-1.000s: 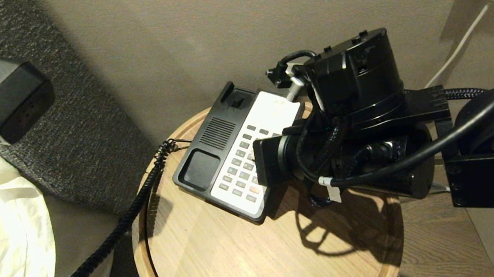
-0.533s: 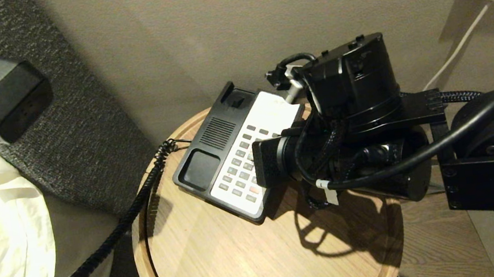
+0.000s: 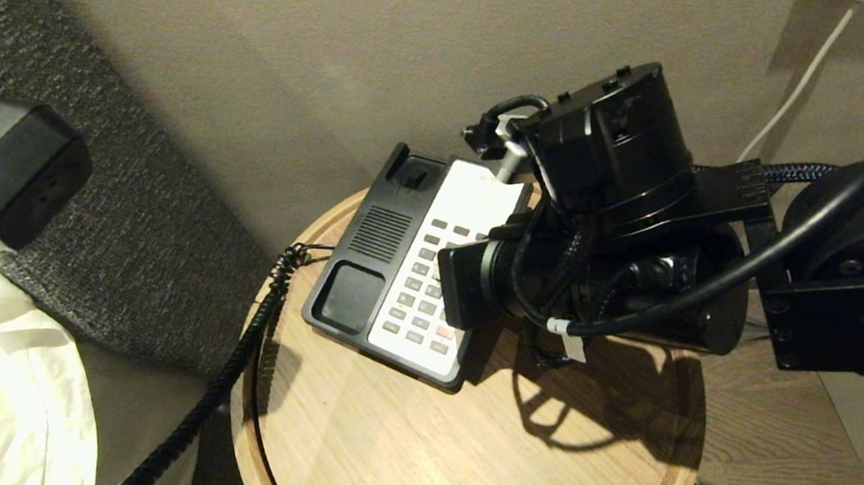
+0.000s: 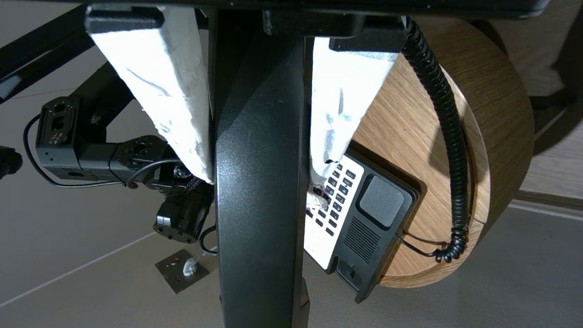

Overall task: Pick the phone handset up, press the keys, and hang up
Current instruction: Dial the number

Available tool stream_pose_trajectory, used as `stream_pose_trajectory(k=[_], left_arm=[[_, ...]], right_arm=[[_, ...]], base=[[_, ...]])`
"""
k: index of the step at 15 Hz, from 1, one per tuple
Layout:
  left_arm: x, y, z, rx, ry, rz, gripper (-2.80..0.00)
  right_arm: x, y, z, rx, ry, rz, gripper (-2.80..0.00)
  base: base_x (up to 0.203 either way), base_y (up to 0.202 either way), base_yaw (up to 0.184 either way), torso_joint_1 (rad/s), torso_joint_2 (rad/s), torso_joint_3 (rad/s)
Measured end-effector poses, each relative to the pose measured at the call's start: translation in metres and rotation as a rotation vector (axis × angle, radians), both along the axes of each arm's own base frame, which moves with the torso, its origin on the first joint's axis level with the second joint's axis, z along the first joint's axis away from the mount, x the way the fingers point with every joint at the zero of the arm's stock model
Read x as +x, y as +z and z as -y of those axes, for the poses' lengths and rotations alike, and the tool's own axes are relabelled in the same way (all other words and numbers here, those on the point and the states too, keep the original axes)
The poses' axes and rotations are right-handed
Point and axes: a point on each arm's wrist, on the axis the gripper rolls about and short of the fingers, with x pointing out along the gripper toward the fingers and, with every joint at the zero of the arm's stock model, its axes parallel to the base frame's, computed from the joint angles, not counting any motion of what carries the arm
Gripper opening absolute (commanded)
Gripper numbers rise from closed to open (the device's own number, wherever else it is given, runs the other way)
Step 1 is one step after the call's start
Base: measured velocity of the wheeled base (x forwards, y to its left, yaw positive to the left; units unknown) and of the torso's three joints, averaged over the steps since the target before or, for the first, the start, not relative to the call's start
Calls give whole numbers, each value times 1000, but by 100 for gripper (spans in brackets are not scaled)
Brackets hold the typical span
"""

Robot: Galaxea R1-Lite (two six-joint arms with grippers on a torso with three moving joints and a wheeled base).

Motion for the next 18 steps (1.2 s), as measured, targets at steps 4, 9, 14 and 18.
stream_pose_trajectory(k=[4,9,14,18], left_arm=[[0,0,0,-1,0,1,-280],[0,-1,0,0,0,-1,-280],[0,-1,0,1,0,-3,-280],[1,-3,0,5,0,-6,-280]], right_arm=[[1,-1,-1,-3,1,2,-280],[0,1,0,-1,1,1,-280],[-2,4,3,2,0,2,-280],[-4,8,6,13,-2,9,-280]], base=[[0,0,0,0,0,0],[0,0,0,0,0,0],[0,0,0,0,0,0],[0,0,0,0,0,0]])
